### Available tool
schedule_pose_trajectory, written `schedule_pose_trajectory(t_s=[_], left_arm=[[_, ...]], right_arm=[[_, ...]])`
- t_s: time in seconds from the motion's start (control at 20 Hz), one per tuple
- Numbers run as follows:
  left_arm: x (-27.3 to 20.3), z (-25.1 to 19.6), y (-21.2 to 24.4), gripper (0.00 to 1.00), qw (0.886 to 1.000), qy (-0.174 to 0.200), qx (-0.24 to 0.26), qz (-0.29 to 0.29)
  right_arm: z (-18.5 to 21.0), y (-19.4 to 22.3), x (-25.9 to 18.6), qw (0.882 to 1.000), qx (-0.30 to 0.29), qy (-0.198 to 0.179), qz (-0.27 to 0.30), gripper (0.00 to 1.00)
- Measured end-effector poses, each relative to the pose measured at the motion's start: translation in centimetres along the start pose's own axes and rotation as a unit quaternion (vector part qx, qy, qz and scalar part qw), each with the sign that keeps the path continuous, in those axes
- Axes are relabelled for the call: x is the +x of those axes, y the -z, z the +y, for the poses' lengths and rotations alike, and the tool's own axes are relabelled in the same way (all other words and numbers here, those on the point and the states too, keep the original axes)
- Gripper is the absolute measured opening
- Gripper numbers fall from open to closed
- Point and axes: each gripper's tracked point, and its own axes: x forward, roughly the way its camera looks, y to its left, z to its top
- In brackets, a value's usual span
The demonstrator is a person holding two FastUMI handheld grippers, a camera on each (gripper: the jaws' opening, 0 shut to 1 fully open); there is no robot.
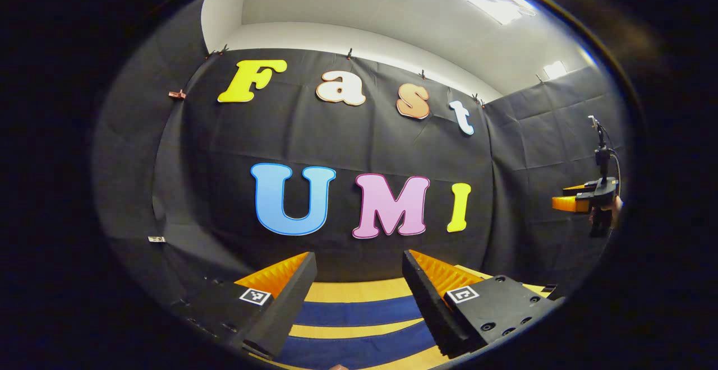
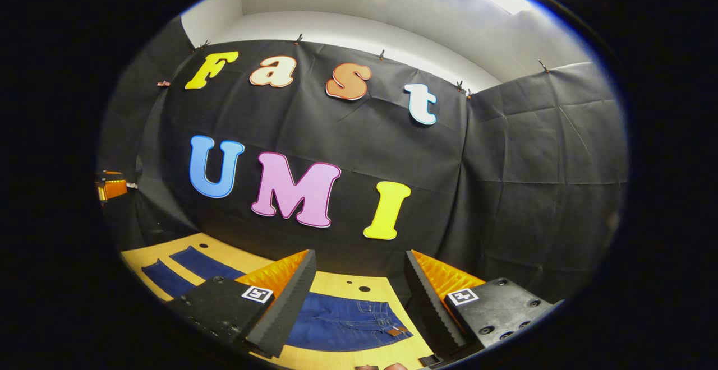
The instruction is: Grasp the waist and the cuffs of the jeans and fold them to make the two legs overlap; first hold the waist and fold one-third of the jeans toward the cuffs, then hold the cuffs and fold the remaining one-third in the same direction to finish folding.
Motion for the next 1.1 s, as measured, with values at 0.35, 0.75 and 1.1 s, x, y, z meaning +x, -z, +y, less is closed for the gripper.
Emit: schedule_pose_trajectory(t_s=[0.35, 0.75, 1.1], left_arm=[[-0.9, 2.2, 0.9, 0.98, 1.000, 0.002, 0.021, 0.022], [0.2, 5.9, 13.1, 0.98, 0.978, 0.095, 0.073, 0.172], [-0.5, 7.5, 28.1, 0.98, 0.871, 0.228, 0.182, 0.396]], right_arm=[[-0.7, 0.7, 2.0, 0.999, -0.041, -0.018, 0.005, 0.96], [-4.1, 9.2, 6.6, 0.986, -0.098, -0.068, 0.117, 0.96], [0.5, 22.4, 10.8, 0.951, -0.130, -0.193, 0.204, 0.96]])
